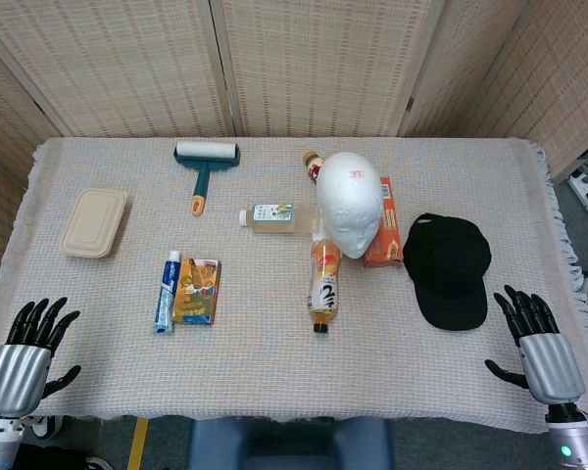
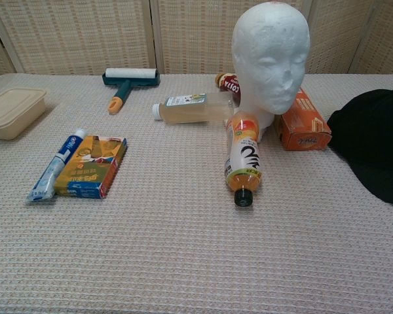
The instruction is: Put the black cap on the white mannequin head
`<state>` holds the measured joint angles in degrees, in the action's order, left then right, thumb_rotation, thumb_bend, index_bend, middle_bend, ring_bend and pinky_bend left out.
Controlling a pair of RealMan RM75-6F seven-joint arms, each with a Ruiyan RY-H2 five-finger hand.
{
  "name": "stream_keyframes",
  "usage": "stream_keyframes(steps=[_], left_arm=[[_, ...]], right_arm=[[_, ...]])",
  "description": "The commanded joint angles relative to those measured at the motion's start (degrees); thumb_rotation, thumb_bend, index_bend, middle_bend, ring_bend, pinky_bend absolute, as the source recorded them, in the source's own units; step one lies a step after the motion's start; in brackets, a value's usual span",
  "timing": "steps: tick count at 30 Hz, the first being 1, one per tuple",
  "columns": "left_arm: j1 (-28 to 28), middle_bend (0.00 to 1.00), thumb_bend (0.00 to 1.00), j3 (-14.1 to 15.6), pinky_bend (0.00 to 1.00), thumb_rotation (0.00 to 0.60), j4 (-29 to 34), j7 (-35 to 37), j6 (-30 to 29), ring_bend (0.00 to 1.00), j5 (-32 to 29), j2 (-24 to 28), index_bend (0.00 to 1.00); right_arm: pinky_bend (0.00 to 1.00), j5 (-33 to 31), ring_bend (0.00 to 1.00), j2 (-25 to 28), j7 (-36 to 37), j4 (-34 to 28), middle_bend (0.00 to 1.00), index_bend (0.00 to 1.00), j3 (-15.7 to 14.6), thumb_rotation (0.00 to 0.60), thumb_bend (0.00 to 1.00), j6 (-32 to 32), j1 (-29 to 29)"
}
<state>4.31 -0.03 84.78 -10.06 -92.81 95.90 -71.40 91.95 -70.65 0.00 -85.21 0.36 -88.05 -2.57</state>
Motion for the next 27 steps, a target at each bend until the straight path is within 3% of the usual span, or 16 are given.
stream_keyframes(steps=[1,8,9,11,12,15,16,19,21,27], left_arm=[[0.0,0.11,0.03,0.0,0.1,0.6,0.0,-0.1,0.1,0.03,-0.1,0.0,0.23],[0.0,0.11,0.03,0.2,0.1,0.6,0.3,0.3,0.0,0.03,0.4,0.2,0.23],[0.0,0.11,0.03,0.2,0.1,0.6,0.5,0.7,-0.2,0.03,0.6,0.2,0.23],[0.0,0.11,0.03,0.2,0.1,0.6,0.5,0.9,-0.2,0.03,0.8,0.3,0.23],[0.1,0.11,0.03,0.2,0.1,0.6,0.5,1.1,-0.2,0.03,0.7,0.3,0.23],[0.1,0.11,0.03,0.3,0.1,0.6,0.6,1.4,0.0,0.03,0.7,0.5,0.23],[0.1,0.11,0.03,0.4,0.1,0.6,0.6,1.5,0.2,0.03,0.7,0.6,0.23],[0.1,0.08,0.03,0.5,0.1,0.6,0.8,1.5,0.1,0.03,1.0,0.5,0.22],[0.0,0.07,0.03,0.6,0.11,0.6,0.5,1.5,-0.3,0.03,1.6,0.3,0.22],[0.3,0.06,0.03,1.1,0.1,0.6,0.2,2.0,0.2,0.03,2.2,0.5,0.28]], right_arm=[[0.0,-0.2,0.0,-0.1,-0.2,0.1,0.0,0.0,0.0,0.597,0.03,0.3,-0.1],[0.01,-0.9,0.0,-0.2,-1.7,2.0,0.02,0.0,-0.4,0.599,0.03,2.5,-0.6],[0.05,-1.2,0.0,-0.3,-2.3,3.2,0.05,0.0,-0.5,0.599,0.03,3.0,-0.7],[0.23,-1.4,0.07,-0.5,-2.5,5.0,0.16,0.0,-0.3,0.599,0.03,3.0,-0.6],[0.38,-1.3,0.2,-0.8,-2.6,6.1,0.28,0.0,-0.2,0.599,0.03,2.5,-0.5],[0.89,-1.3,0.78,-2.0,-1.4,9.9,0.82,0.1,0.2,0.6,0.03,1.6,-0.4],[0.97,-1.4,0.91,-2.9,-0.7,11.8,0.94,0.18,0.4,0.6,0.03,1.4,-0.5],[1.0,-1.4,1.0,-5.8,1.0,16.6,1.0,0.45,0.7,0.6,0.03,1.6,-1.0],[1.0,-1.6,1.0,-8.7,3.4,20.5,1.0,0.54,0.9,0.6,0.03,2.0,-1.3],[1.0,-2.0,1.0,-18.6,6.9,32.6,1.0,0.57,1.8,0.6,0.03,0.7,-1.8]])
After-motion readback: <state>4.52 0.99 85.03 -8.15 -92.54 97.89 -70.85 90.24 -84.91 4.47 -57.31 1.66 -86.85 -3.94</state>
